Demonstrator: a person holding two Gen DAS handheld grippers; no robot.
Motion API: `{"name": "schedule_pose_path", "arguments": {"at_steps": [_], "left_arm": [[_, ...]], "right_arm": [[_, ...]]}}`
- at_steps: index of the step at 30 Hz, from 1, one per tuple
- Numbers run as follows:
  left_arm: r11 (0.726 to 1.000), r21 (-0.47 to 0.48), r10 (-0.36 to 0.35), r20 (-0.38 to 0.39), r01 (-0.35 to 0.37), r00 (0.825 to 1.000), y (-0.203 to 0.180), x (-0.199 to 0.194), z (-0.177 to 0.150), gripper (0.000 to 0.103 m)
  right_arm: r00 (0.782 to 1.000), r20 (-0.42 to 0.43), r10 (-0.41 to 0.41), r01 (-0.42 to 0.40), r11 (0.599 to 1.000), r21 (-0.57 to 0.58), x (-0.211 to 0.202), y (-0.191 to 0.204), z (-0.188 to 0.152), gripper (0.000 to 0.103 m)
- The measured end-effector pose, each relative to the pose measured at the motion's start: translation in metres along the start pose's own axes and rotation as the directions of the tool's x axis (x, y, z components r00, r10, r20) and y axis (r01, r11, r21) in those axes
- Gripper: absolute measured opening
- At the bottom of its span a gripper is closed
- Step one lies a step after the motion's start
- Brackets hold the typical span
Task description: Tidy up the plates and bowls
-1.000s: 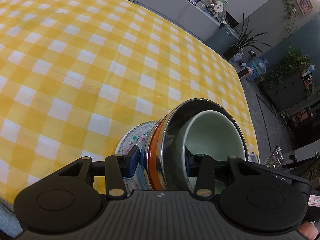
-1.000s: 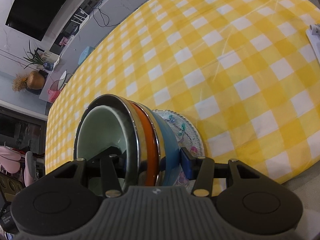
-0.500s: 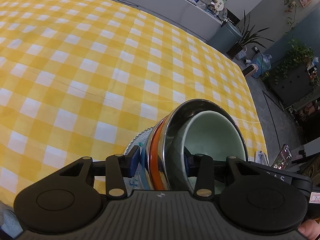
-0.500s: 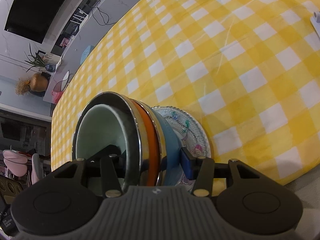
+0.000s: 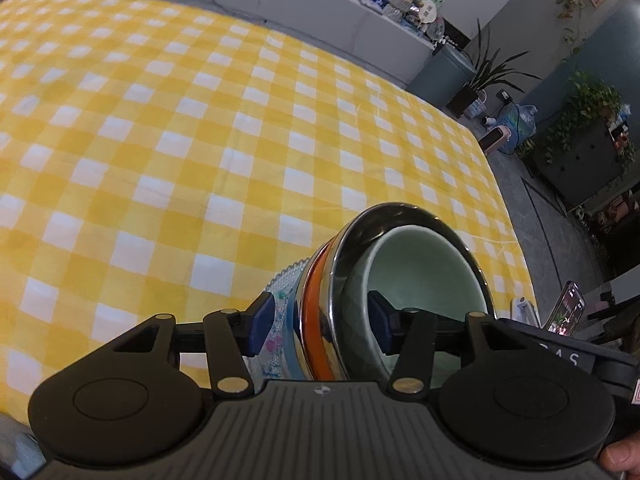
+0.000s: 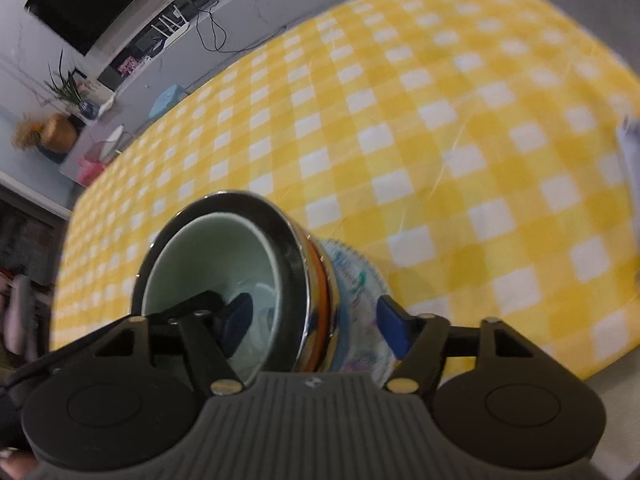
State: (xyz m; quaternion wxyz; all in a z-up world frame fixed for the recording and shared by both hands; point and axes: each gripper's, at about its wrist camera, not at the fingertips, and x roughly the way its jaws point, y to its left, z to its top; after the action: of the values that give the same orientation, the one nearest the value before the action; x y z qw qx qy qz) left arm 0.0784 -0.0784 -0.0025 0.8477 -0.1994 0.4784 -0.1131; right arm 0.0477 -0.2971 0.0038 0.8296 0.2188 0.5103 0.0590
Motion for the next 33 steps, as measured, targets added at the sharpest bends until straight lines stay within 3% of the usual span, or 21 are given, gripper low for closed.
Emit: {"name": "schedule_pose_path", "arguments": {"at_steps": [4,9,15,21,27,33], "left_arm": [[0.997,0.072,0.01,0.049,-0.013,0.999,-0.008,-0.017,-0.001,0.061],[0.979,0.2,0.017,0.172,-0.051,0.985,-0.019,-0.053,-0.012,0.061],[0.938,0.318,0.038,0.306,-0.14,0.951,-0.02,-0.1,-0.033,0.061],[0.88,0.412,0.057,0.403,-0.237,0.913,-0.027,-0.137,-0.063,0.061],[0.855,0.428,0.094,0.429,-0.294,0.898,-0.032,-0.149,-0.095,0.068],[0.862,0.41,0.127,0.394,-0.298,0.91,-0.022,-0.145,-0.111,0.068]], "right_arm": [[0.998,0.054,-0.034,0.038,0.995,-0.088,-0.011,0.009,-0.002,0.07],[0.984,0.174,-0.041,0.077,0.975,-0.21,-0.036,0.027,-0.014,0.077],[0.949,0.314,0.004,0.106,0.937,-0.333,-0.073,0.048,-0.043,0.08],[0.941,0.337,0.04,0.097,0.92,-0.379,-0.099,0.057,-0.081,0.081],[0.938,0.346,0.023,0.135,0.895,-0.425,-0.107,0.065,-0.122,0.081],[0.915,0.402,-0.022,0.212,0.875,-0.435,-0.103,0.072,-0.154,0.081]]}}
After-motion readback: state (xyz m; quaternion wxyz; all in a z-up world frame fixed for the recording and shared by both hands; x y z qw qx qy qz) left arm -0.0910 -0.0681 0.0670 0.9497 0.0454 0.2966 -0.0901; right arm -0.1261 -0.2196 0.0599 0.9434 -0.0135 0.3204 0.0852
